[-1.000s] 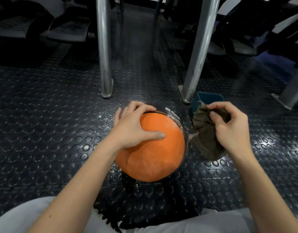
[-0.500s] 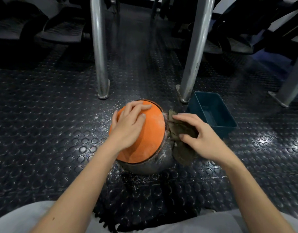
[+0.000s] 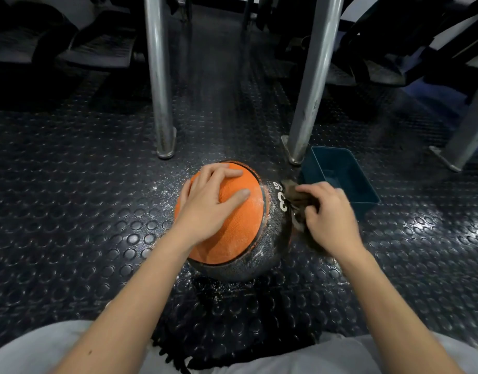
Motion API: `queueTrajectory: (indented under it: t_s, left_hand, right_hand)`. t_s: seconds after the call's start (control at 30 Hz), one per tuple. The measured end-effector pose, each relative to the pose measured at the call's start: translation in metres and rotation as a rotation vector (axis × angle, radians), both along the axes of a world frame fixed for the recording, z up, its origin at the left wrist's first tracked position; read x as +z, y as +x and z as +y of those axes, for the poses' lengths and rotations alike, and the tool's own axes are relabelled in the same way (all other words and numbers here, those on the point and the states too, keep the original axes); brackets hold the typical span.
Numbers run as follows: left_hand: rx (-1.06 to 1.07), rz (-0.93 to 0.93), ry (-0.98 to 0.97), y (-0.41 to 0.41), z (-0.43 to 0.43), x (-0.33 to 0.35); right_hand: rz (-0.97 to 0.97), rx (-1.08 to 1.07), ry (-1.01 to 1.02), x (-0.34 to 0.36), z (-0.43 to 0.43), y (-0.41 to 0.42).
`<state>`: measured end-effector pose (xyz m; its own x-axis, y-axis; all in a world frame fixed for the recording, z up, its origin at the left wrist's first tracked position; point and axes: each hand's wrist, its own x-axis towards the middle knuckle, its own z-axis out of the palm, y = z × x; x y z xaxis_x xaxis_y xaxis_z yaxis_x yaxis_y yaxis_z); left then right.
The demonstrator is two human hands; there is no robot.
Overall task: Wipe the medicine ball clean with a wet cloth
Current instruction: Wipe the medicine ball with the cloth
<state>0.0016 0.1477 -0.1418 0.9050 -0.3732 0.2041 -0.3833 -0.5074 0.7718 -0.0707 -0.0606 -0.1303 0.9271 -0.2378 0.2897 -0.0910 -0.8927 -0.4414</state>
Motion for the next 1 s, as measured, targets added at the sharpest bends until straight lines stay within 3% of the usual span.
queueTrajectory:
  t_s: [0.1, 0.2, 0.27, 0.37, 0.43, 0.53, 0.63, 0.73, 0.8, 0.9, 1.0]
  left_hand:
    - [0.0, -0.024, -0.007, 0.001, -0.001, 0.0]
    - [0.009, -0.014, -0.028, 0.002, 0.0, -0.001]
    - [0.013, -0.014, -0.035, 0.002, 0.001, -0.001]
    - [0.002, -0.001, -0.026, 0.002, 0.001, -0.001]
    - [0.005, -0.014, -0.01, 0.002, 0.0, -0.001]
    - [0.014, -0.022, 0.007, 0.001, -0.002, -0.001]
    - [0.009, -0.016, 0.003, 0.0, -0.001, 0.0]
    - [-0.009, 0.015, 0.001, 0.0, 0.0, 0.0]
    - [-0.007, 0.011, 0.003, 0.0, 0.0, 0.0]
    - [0.008, 0.008, -0.001, 0.001, -0.001, 0.001]
    - [0.011, 0.003, -0.013, 0.001, -0.001, -0.001]
  right_hand:
    - [-0.173, -0.089, 0.068, 0.016, -0.007, -0.003]
    - [-0.338, 0.16, 0.098, 0.024, 0.014, -0.002]
    - [-0.204, 0.258, 0.055, 0.009, 0.017, 0.002]
    - [0.056, -0.015, -0.069, -0.003, 0.003, 0.006]
    - [-0.05, -0.11, -0.09, 0.004, -0.003, 0.004]
    - [-0.307, 0.158, 0.142, 0.022, 0.011, 0.001]
    - [-0.135, 0.344, 0.08, 0.007, 0.014, 0.004]
    - [0.031, 0.028, 0.005, -0.001, -0.002, 0.006]
    - [-0.1, -0.06, 0.006, 0.01, -0.004, 0.001]
    - [-0.269, 0.235, 0.119, 0.027, 0.014, -0.003]
    - [-0.054, 0.419, 0.098, 0.014, 0.016, -0.003]
